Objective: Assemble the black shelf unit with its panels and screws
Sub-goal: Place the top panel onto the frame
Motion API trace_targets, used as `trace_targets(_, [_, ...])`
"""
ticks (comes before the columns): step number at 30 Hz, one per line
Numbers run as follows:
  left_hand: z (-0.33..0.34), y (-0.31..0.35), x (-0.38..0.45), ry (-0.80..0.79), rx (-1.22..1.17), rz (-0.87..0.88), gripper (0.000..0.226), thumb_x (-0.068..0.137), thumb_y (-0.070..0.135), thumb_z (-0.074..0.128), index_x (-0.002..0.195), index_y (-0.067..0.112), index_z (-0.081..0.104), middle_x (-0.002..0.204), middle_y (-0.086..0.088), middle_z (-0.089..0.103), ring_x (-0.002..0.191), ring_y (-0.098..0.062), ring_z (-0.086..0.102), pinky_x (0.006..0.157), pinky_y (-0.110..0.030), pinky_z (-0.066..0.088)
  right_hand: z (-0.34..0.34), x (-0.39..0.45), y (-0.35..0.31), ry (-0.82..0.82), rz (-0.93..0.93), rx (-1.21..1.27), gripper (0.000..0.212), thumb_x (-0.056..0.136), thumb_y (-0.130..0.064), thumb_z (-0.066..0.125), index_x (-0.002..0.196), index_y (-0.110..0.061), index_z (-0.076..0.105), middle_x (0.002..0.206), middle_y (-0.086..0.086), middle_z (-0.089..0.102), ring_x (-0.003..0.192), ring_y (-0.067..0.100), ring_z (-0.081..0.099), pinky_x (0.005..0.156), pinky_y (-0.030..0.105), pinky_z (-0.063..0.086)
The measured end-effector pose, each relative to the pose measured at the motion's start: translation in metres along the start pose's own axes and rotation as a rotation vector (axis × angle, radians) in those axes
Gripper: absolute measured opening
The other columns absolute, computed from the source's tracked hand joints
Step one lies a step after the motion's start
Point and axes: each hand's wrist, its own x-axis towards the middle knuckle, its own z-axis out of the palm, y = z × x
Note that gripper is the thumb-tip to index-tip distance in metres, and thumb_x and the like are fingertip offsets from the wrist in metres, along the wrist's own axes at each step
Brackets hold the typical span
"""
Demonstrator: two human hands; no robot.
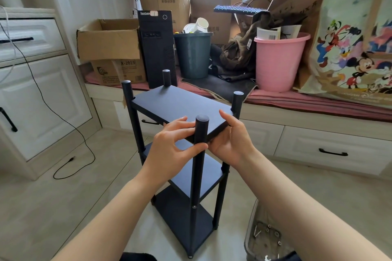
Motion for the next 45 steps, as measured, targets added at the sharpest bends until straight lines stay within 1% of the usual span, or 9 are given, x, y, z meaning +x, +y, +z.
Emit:
trace_targets(3, [0.0,0.001,0.0,0.005,-0.002,-0.004,0.042,0.079,0.027,0.081,0.119,0.02,0.072,0.125,0.015,0.061,0.136,-0.014,0.047,0.113,-0.05,0.041,-0.002,0.0,-0.002,0.081,0.003,-0.026,0.05,0.099,-0.034,0.052,0.137,-0.003,0.043,0.126,0.026,0.063,0.115,0.042,0.063,0.104,0.053,0.046])
trace_targets(9, [-0.002,0.0,0.002,0.008,0.049,0.057,0.045,0.079,0.027,0.083,0.118,0.036,0.062,0.123,0.034,0.051,0.137,-0.01,0.045,0.115,-0.043,0.038,0.0,0.002,-0.004,0.113,-0.055,0.004,0.014,0.099,-0.02,0.053,0.094,-0.007,0.056,0.097,0.019,0.073,0.096,0.035,0.072,0.084,0.045,0.06])
trace_targets(19, [-0.006,-0.01,0.002,-0.017,0.052,0.034,0.05,0.073,0.046,0.074,0.12,0.036,0.062,0.126,0.036,0.048,0.136,0.004,0.037,0.107,-0.011,0.027,-0.006,0.001,0.002,0.063,-0.071,-0.011,0.011,0.095,-0.013,0.058,0.087,-0.007,0.058,0.108,0.019,0.062,0.11,0.036,0.063,0.103,0.048,0.049])
trace_targets(23, [-0.016,-0.017,0.007,-0.035,0.018,0.013,0.048,0.071,0.038,0.082,0.115,0.037,0.064,0.124,0.036,0.051,0.136,0.007,0.036,0.114,-0.026,0.033,-0.002,0.0,0.008,0.038,-0.067,0.071,0.032,0.092,-0.01,0.058,0.063,-0.008,0.072,0.087,0.012,0.072,0.091,0.029,0.072,0.095,0.043,0.055])
trace_targets(27, [-0.02,-0.018,0.006,-0.016,0.049,-0.006,0.045,0.073,0.027,0.089,0.112,0.034,0.068,0.136,0.024,0.051,0.141,0.004,0.029,0.117,-0.037,0.031,0.004,-0.002,0.013,0.037,-0.043,0.105,0.02,0.086,-0.008,0.062,0.067,-0.006,0.068,0.091,0.017,0.072,0.098,0.036,0.071,0.096,0.046,0.054])
trace_targets(31, [-0.013,-0.014,0.003,0.033,0.18,-0.161,0.068,0.062,0.058,0.07,0.123,0.03,0.063,0.15,0.014,0.027,0.14,-0.015,0.017,0.109,-0.034,0.027,0.011,-0.006,0.015,0.077,-0.041,0.123,0.018,0.087,-0.007,0.062,0.069,-0.006,0.063,0.081,0.016,0.072,0.092,0.036,0.072,0.1,0.047,0.051])
trace_targets(35, [-0.013,-0.015,0.001,-0.058,0.159,-0.377,0.104,0.062,0.079,0.073,0.149,0.041,0.032,0.147,0.01,0.009,0.141,-0.023,0.019,0.111,-0.04,0.031,0.013,-0.008,0.016,0.11,-0.019,0.142,0.022,0.09,-0.009,0.061,0.069,-0.005,0.066,0.088,0.016,0.072,0.097,0.034,0.071,0.104,0.045,0.048])
trace_targets(38, [-0.015,-0.018,0.001,-0.137,0.056,-0.424,0.113,0.06,0.071,0.07,0.155,0.047,0.014,0.159,0.007,0.002,0.148,-0.027,0.02,0.114,-0.043,0.03,0.013,-0.009,0.015,0.1,0.0,0.115,0.012,0.09,-0.012,0.063,0.079,-0.008,0.06,0.088,0.014,0.072,0.097,0.032,0.07,0.104,0.042,0.048])
trace_targets(45, [-0.011,-0.02,0.001,-0.017,0.079,-0.294,0.11,0.068,0.045,0.088,0.157,0.03,0.025,0.159,0.003,0.033,0.141,-0.007,0.03,0.106,-0.024,0.026,0.01,-0.01,0.012,0.152,0.013,-0.012,0.01,0.086,-0.019,0.066,0.087,-0.01,0.062,0.088,0.013,0.072,0.103,0.033,0.068,0.099,0.042,0.052])
